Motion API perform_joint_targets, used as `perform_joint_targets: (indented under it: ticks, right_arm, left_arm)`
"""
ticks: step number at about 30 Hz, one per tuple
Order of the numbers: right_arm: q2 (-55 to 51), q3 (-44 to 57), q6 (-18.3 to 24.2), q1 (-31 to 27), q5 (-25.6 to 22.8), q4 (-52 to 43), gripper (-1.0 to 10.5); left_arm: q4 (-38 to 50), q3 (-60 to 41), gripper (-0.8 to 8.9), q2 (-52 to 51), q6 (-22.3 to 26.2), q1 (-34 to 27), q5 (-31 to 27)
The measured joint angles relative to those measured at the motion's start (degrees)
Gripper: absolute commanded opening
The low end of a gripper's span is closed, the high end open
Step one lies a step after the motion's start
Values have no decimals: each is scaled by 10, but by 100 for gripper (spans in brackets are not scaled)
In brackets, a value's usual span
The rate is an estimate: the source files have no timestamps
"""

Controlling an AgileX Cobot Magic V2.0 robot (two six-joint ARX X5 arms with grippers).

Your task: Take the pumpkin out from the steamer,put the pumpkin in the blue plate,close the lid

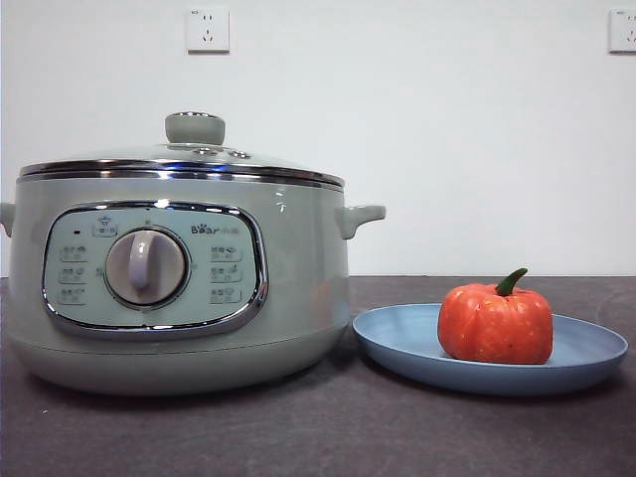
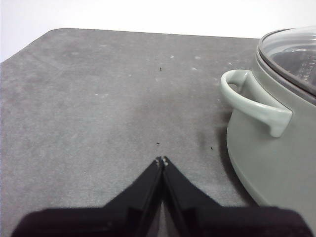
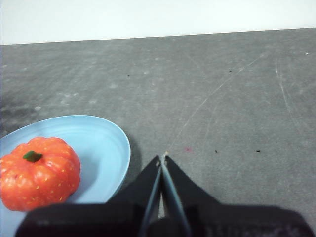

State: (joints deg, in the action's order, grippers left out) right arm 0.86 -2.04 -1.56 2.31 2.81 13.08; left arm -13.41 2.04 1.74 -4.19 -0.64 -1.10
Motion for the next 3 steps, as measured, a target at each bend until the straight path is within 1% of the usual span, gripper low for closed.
perform_joint_targets:
  ticks: [3]
  right_arm:
    - [0,0,0,0,0,0,1]
  left_arm:
    - [0,0,-3,0,0,0,0]
